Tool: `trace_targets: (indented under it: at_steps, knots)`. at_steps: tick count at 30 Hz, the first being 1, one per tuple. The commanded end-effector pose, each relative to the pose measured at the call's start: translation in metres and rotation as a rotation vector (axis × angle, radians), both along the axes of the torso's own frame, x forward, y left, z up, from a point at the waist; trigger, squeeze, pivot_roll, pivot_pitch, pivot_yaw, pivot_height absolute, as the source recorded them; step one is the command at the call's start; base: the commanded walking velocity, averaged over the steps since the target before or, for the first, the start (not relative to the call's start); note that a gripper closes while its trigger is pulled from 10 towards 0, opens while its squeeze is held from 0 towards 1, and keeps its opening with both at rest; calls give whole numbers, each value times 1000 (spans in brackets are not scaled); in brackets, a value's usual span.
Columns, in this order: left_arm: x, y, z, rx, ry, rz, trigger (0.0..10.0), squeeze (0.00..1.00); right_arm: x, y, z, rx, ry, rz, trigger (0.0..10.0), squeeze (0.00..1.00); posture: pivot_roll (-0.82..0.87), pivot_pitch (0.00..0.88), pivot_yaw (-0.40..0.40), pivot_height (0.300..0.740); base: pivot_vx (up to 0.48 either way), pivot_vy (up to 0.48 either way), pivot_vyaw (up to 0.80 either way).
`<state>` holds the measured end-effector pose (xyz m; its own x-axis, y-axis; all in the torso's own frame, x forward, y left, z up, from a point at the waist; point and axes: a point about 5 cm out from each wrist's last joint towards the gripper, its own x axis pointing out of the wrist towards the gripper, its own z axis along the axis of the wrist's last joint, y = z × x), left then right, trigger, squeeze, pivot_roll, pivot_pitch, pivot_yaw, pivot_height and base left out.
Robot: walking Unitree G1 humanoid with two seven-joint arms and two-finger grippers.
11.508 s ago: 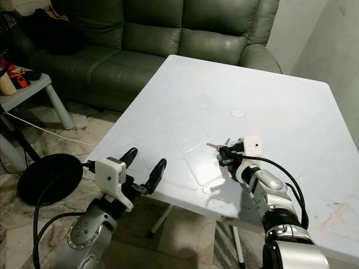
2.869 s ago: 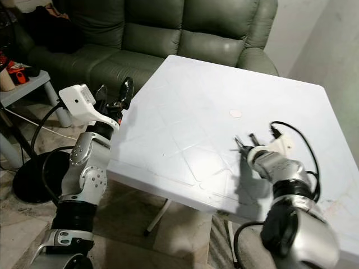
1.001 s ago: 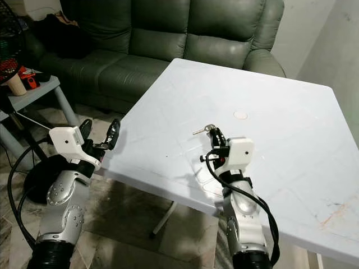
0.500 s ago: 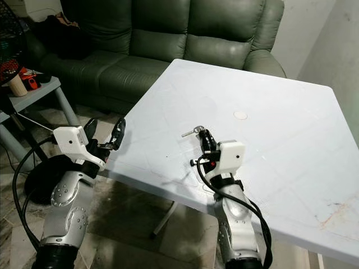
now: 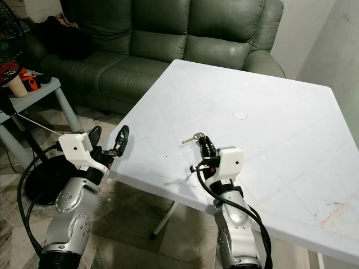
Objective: Hang keys on a hook
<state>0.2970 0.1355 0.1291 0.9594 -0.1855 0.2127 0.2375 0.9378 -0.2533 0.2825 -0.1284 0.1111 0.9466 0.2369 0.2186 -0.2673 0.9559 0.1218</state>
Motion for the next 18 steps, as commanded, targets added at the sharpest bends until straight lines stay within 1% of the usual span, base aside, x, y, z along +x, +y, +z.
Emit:
trace_targets:
  at_steps: [1, 18]
  knots:
    - [1, 0, 5, 5, -13, -7, 10000, 0, 2, 1, 5, 0, -15, -1, 10000, 0, 3, 0, -20, 736, 0, 0, 0]
    - [3, 0, 6, 7, -12, -15, 10000, 0, 2, 3, 4, -22, -13, 1, 10000, 0, 8, 0, -20, 736, 0, 0, 0]
